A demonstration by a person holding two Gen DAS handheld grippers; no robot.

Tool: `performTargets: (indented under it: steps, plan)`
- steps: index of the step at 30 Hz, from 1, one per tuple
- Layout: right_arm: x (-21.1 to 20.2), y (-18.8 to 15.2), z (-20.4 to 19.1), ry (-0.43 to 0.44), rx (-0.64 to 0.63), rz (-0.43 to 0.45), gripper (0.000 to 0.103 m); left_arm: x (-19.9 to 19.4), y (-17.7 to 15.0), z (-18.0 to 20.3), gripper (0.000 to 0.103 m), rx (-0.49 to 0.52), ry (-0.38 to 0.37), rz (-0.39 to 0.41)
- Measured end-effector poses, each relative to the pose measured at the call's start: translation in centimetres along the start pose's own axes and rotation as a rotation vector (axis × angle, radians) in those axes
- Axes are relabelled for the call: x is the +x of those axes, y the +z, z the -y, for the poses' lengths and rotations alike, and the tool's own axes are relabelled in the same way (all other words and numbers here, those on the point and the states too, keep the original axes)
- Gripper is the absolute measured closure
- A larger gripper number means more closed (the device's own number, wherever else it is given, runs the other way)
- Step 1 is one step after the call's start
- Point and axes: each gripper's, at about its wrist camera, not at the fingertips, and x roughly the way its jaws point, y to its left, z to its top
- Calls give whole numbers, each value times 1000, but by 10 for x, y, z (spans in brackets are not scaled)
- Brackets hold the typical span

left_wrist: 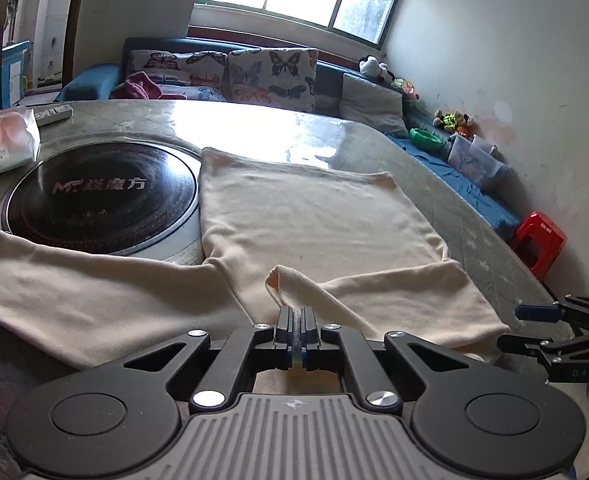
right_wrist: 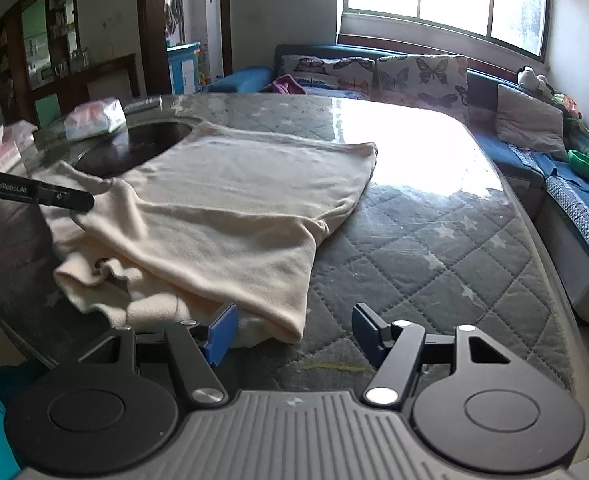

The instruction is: Fold clothes

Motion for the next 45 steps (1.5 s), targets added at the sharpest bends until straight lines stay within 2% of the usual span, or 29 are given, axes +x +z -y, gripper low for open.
performTargets:
  steps: [5,10,18,20,25,29,32,38,42,45]
  plan:
    - [-1,-1,6,-20,11,-20,38,3,-3,-5,98,13,26,-31]
    - [-4,18,5,-3,-21,22,42,-2,3,-5,97,24,30,3]
    - [32,50,-13,101,-81,52,60,19,8,11,96,55,-31,-16]
    - [43,54,-16,120,-89,47,60,25,8,14,96,61,-40,-25]
    - [65,54,-14,116,-83,9,62,34,5,11,96,57,-28,-44]
    - [66,51,-6,107,-68,5,68,34,4,1,96,35,-19,-50]
    - [64,53,-4,94,-71,4,68,28,9,4,95,40,-25,-27]
    - [68,52,-8,88,-77,-1,66,38,12,17,93,42,-87,-12]
    - [68,52,-8,88,-73,0,65,49,7,24,93,47,-89,-40]
    - [69,52,-8,89,-79,-2,63,47,3,28,93,88,-42,-46]
